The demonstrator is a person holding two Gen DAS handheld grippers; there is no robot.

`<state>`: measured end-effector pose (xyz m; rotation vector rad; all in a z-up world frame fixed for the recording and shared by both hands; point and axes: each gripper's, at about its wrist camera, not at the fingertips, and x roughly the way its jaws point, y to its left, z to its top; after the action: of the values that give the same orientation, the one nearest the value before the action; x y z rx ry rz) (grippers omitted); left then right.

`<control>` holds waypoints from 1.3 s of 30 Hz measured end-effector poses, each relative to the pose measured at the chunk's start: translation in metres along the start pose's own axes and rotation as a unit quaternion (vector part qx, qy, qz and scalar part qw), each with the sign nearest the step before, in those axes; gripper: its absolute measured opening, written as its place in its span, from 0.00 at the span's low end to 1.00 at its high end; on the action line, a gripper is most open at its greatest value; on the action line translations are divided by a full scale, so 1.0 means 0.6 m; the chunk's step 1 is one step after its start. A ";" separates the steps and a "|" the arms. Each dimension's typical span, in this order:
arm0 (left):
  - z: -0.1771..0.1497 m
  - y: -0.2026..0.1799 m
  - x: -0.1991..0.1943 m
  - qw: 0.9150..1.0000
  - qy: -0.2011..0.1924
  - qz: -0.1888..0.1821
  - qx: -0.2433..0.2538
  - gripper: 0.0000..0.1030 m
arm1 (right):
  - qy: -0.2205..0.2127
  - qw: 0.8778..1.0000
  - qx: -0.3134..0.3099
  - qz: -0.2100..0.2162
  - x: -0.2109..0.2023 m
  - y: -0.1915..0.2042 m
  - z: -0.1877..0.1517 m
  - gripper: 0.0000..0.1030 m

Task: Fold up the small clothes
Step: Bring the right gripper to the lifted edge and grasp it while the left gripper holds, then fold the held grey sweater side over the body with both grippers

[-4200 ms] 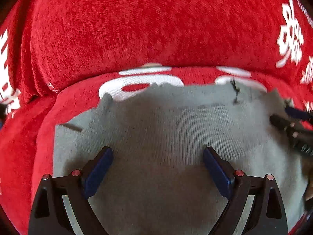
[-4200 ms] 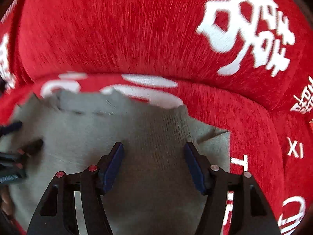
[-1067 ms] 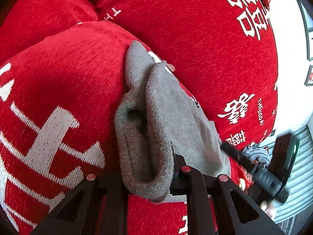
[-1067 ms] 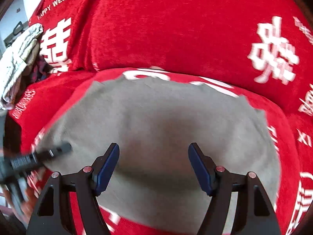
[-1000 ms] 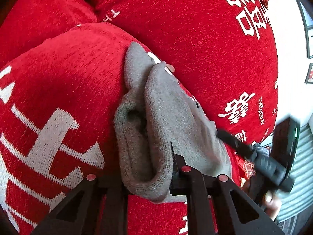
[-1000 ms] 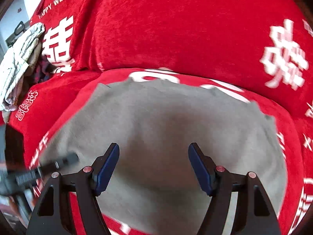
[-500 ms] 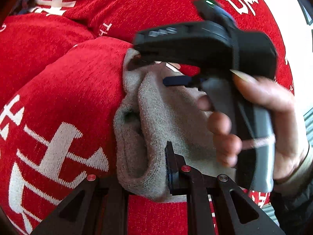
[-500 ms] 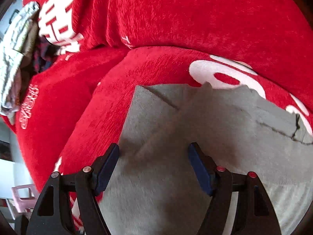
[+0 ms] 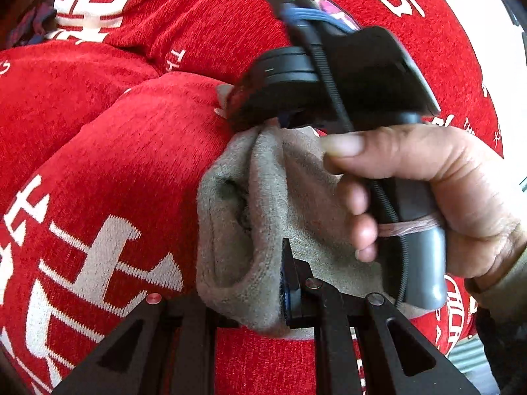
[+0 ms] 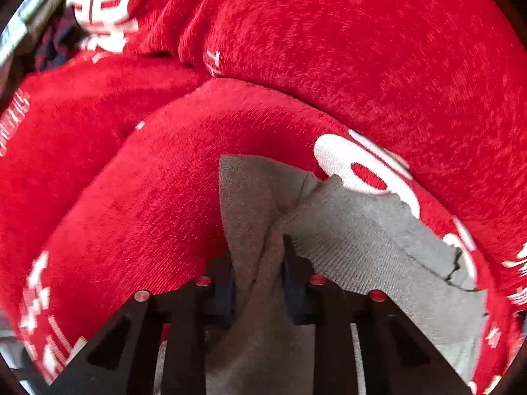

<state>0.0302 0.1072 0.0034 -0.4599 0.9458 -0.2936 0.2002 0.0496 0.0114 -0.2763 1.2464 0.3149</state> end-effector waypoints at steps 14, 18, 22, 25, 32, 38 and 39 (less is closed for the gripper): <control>0.000 -0.039 -0.016 0.999 -0.019 0.031 0.034 0.14 | -0.058 0.985 0.084 0.139 -0.045 -0.095 -0.023 0.21; 0.000 -0.055 -0.023 0.998 -0.020 0.038 0.044 0.14 | -0.067 0.983 0.089 0.146 -0.052 -0.100 -0.025 0.21; 0.001 -0.069 -0.025 0.997 -0.022 0.044 0.053 0.14 | -0.074 0.981 0.095 0.153 -0.062 -0.111 -0.028 0.21; 0.003 -0.080 -0.027 0.997 -0.023 0.046 0.058 0.14 | -0.081 0.979 0.100 0.159 -0.073 -0.122 -0.031 0.21; 0.004 -0.117 -0.035 0.995 -0.025 0.050 0.079 0.14 | -0.095 0.974 0.109 0.173 -0.104 -0.160 -0.048 0.21; 0.004 -0.162 -0.038 0.993 -0.026 0.054 0.103 0.14 | -0.106 0.968 0.124 0.192 -0.127 -0.205 -0.065 0.21; 0.003 -0.172 -0.038 0.992 -0.026 0.056 0.110 0.14 | -0.108 0.967 0.126 0.195 -0.130 -0.211 -0.067 0.21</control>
<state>0.0148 0.0282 0.0723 -0.2110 0.8740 -0.2792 0.1903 -0.0888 0.0783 0.2224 1.1048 0.5037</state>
